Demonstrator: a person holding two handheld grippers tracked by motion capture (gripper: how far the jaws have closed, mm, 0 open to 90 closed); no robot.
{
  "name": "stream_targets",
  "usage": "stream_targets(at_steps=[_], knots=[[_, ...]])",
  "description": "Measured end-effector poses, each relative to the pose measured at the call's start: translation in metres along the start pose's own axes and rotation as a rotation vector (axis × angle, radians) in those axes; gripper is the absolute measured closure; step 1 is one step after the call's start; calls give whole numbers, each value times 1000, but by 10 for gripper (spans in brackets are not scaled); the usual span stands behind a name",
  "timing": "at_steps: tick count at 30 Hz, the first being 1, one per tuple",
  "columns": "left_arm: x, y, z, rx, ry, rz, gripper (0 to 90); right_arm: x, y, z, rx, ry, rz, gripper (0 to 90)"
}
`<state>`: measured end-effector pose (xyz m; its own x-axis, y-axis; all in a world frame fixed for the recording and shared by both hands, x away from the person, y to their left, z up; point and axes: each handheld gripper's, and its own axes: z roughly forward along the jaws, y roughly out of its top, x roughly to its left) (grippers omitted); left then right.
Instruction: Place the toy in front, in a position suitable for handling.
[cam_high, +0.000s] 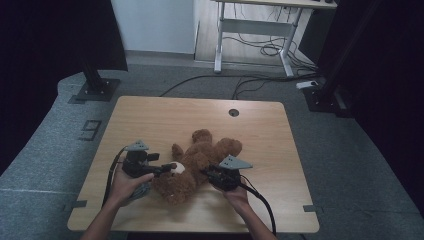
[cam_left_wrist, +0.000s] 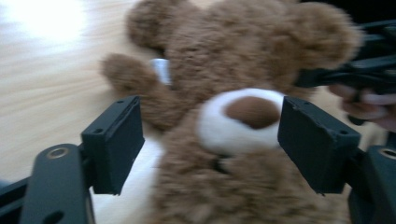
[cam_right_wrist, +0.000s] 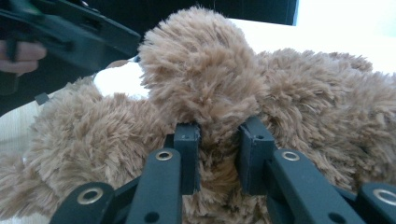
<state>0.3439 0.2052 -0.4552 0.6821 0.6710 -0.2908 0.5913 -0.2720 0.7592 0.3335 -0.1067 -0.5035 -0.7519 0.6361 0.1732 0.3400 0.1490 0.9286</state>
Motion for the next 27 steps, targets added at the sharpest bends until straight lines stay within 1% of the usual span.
stream_targets(at_steps=[1, 2, 3, 4, 5, 6, 7, 8, 9, 10, 11, 14, 15, 16, 17, 18, 20, 21, 22, 23, 24, 25, 26, 27], knots=[[-8, 0, 2, 10, -27, -1, 187, 0, 0, -1, 6, 0, -5, 719], [-8, 0, 2, 10, -27, -1, 176, 0, 0, -1, 6, 0, -5, 719], [-12, 0, 5, 24, -26, 9, 176, 0, 0, -1, 8, 1, -6, 715], [-17, -1, 12, 51, -16, 19, 148, 0, 1, -1, 10, 7, -6, 684], [-19, -2, 15, 67, -6, 22, 144, 0, 1, -2, 13, 9, -8, 661], [-19, -2, 15, 67, -6, 22, 143, 0, 1, -2, 13, 9, -8, 661], [-21, -5, 23, 86, 21, 26, 141, 0, 2, -3, 20, 20, -17, 546], [-21, -5, 23, 86, 21, 26, 137, 0, 2, -3, 20, 20, -17, 546], [-20, -8, 28, 89, -5, 5, 136, -1, 4, -7, 25, 6, -28, 425], [-20, -8, 28, 89, -5, 5, 136, -1, 4, -7, 25, 6, -28, 425], [-19, -9, 30, 93, -12, 6, 138, -6, 8, -13, 13, -14, -24, 327], [-19, -14, 34, 100, -37, -7, 147, -19, 18, -24, -16, -25, -8, 276], [-19, -15, 34, 101, -40, -6, 150, -25, 22, -27, -18, -38, -6, 258], [-20, -15, 35, 100, -43, -5, 153, -31, 26, -28, -2, -43, -1, 236], [-20, -16, 35, 99, -43, -4, 158, -37, 30, -27, 12, -47, 6, 226], [-20, -16, 35, 99, -43, -4, 161, -37, 30, -27, 12, -47, 6, 226], [-21, -17, 36, 99, -44, -2, 165, -47, 40, -23, 24, -45, 14, 206], [-22, -18, 36, 101, -45, -2, 168, -55, 52, -18, 33, -52, 21, 203], [-22, -18, 37, 102, -47, -1, 168, -55, 52, -18, 33, -52, 21, 203], [-23, -19, 37, 102, -47, 2, 168, -61, 65, -12, 52, -42, 35, 198], [-23, -19, 37, 101, -46, 2, 168, -63, 69, -8, 62, -41, 34, 196], [-24, -19, 37, 102, -44, 3, 168, -65, 74, -3, 86, -36, 33, 184], [-24, -19, 37, 102, -42, 6, 168, -65, 74, -3, 86, -36, 33, 184], [-24, -19, 37, 102, -42, 5, 168, -68, 77, 11, 148, -7, 49, 157]])
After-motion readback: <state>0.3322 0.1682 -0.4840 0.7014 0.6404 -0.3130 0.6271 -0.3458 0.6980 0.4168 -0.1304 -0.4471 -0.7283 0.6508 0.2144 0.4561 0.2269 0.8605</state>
